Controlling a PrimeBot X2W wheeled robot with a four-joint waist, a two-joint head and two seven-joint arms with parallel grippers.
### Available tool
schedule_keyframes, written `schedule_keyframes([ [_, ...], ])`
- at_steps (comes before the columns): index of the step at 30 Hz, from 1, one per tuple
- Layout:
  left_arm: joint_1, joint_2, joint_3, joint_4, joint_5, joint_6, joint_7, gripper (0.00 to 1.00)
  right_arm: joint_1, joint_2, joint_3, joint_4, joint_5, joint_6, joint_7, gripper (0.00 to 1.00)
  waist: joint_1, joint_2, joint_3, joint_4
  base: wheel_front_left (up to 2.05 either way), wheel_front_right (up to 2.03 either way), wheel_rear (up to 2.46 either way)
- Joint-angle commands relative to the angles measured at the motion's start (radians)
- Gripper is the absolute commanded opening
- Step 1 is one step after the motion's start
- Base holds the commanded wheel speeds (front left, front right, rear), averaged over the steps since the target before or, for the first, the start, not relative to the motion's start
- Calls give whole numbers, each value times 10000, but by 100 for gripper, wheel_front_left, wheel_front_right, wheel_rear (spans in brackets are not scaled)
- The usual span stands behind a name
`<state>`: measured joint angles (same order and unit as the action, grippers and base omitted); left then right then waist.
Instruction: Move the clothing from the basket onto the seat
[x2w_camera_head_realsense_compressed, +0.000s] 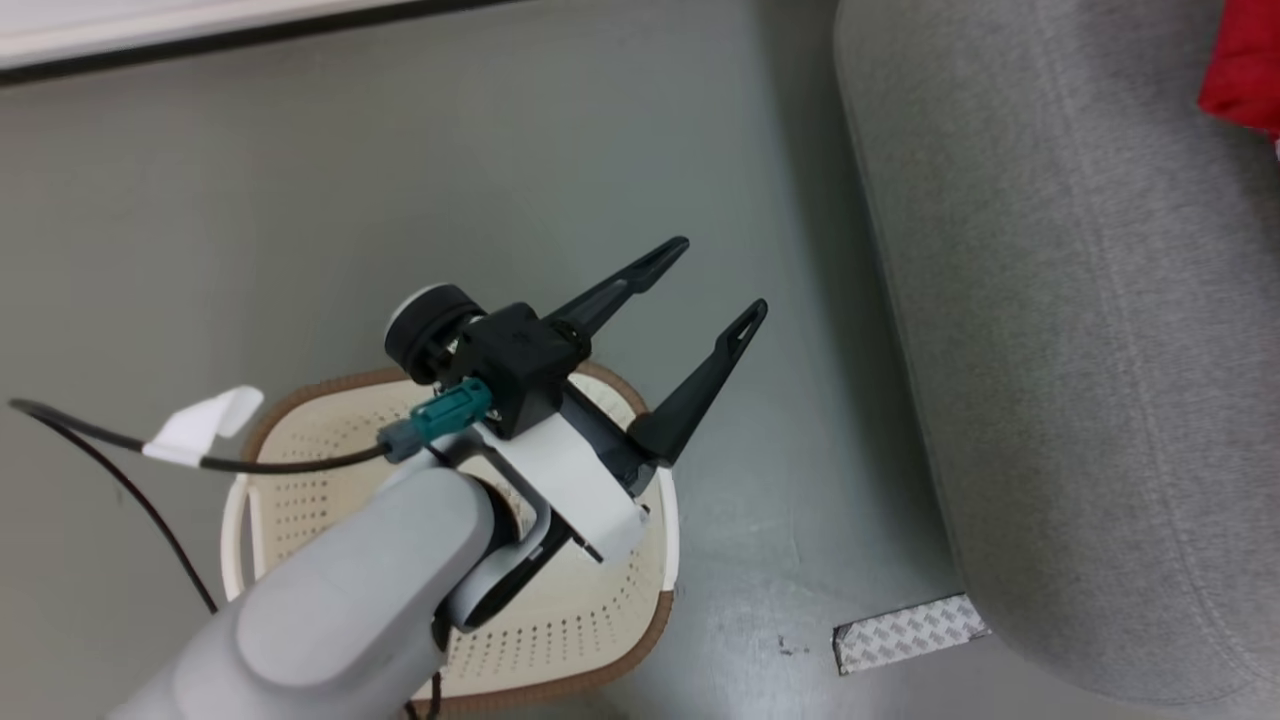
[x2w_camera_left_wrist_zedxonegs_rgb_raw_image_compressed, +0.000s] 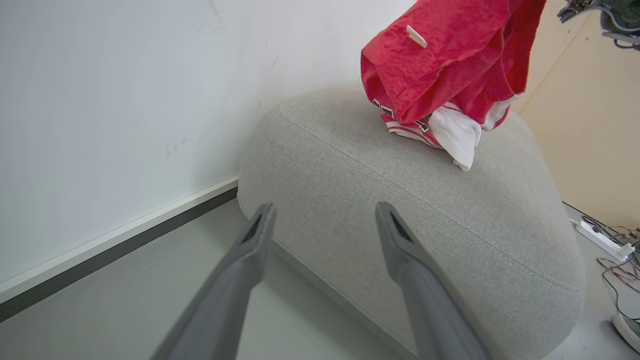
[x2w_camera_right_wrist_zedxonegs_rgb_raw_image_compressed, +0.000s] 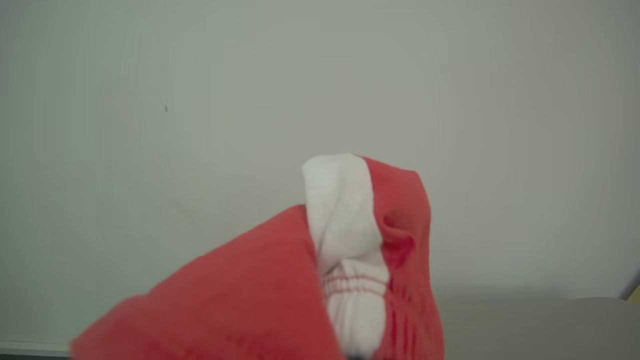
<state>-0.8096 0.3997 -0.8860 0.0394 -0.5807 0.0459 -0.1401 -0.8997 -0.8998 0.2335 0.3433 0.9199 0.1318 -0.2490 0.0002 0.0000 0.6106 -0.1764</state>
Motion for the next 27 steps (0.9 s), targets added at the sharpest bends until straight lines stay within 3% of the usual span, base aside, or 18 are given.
schedule_keyframes([
  [1, -139, 122, 27, -38, 75, 42, 49, 100, -9, -36, 8, 155, 95, -22, -4, 0, -2, 0, 312, 146, 0, 0, 0],
  [12, -579, 144, -24, -272, 367, 108, 134, 100, 199, 323, 538, 1167, 591, -22, 791, 0, -2, 0, 1154, 265, 0, 0, 0],
  [22, -887, 37, -215, -101, 564, -1, 16, 100, 112, 199, 1494, 1619, 2169, -22, 3603, 0, -2, 0, 1252, 291, 0, 0, 0],
  [23, -897, 34, -229, -65, 559, -1, 0, 100, 85, 168, 1593, 1621, 2319, -22, 3779, 9, -2, 0, 1239, 286, 0, 0, 0],
  [25, -889, 21, -254, 8, 568, -15, -54, 100, 72, 106, 1795, 1672, 2451, -22, 4052, 41, -2, 0, 1160, 276, 0, 0, 0],
  [26, -885, 0, -269, 47, 561, -24, -84, 100, 54, 69, 1877, 1717, 2534, -22, 4160, 92, -2, 0, 1101, 273, 0, 0, 0],
  [27, -876, -22, -282, 85, 555, -31, -124, 100, 27, 46, 1958, 1754, 2600, -22, 4227, 100, -2, 0, 1026, 266, 0, 0, 0],
])
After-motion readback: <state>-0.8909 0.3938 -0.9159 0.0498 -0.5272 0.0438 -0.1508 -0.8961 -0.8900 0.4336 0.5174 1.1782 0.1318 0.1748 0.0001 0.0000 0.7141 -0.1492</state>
